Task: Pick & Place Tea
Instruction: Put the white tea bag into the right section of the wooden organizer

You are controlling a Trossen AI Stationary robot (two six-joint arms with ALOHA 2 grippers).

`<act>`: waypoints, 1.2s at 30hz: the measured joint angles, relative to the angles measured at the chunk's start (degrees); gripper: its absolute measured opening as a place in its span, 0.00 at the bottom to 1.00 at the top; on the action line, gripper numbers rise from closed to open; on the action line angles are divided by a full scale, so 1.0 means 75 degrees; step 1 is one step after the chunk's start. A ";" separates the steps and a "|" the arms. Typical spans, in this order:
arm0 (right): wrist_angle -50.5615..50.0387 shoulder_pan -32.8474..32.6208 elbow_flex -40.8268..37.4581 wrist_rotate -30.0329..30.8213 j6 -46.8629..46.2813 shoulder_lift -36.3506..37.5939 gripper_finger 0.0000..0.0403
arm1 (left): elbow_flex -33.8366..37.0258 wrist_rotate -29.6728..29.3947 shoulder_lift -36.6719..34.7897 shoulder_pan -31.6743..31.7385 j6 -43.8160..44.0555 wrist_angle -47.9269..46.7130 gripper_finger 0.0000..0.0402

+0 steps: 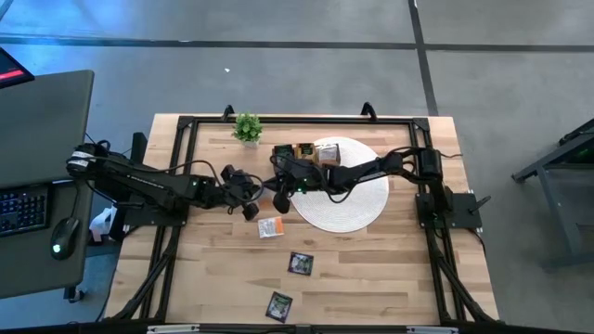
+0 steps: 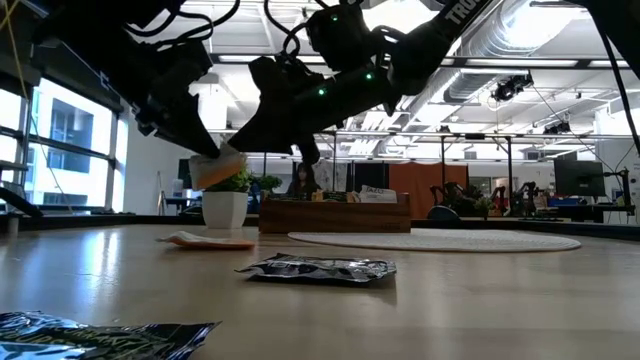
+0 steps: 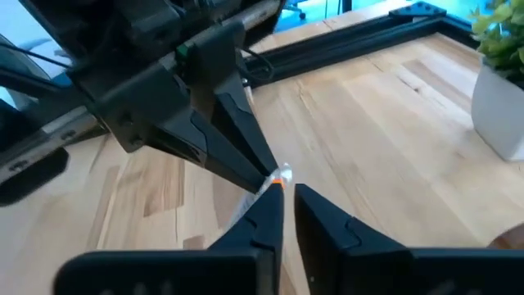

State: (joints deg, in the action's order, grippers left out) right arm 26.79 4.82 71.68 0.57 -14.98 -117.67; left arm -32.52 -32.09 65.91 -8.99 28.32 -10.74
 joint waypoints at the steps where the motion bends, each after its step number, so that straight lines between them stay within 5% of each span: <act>1: -0.0014 0.0000 0.0000 0.0007 -0.0002 0.0000 0.11 | -0.0003 -0.0001 0.0000 0.0000 0.0003 0.0000 0.02; 10: 0.0054 -0.0008 0.0000 -0.0007 -0.0198 0.0003 0.29 | 0.0000 -0.0172 0.0000 0.0000 0.0090 0.0012 0.02; 18: 0.0140 -0.0015 0.0000 -0.0132 0.0003 0.0003 0.33 | -0.0003 -0.0067 0.0000 0.0000 0.0259 0.0076 0.02; 24: 0.0067 -0.0015 0.0000 0.0075 0.0268 -0.0006 0.28 | -0.0003 -0.0137 0.0000 0.0000 0.0072 0.0481 0.02; 32: 0.0043 -0.0020 0.0000 0.0276 0.0874 -0.0017 0.02 | -0.0003 0.0027 0.0000 0.0003 0.0055 0.0420 0.02; 36: -0.0045 -0.0026 0.0000 0.0258 0.1003 -0.0017 0.04 | -0.0003 0.0202 0.0000 0.0003 -0.0006 0.0395 0.02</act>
State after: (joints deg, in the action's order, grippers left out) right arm 26.45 4.62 71.68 2.50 -7.46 -117.80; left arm -32.53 -30.58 65.91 -8.97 28.27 -7.78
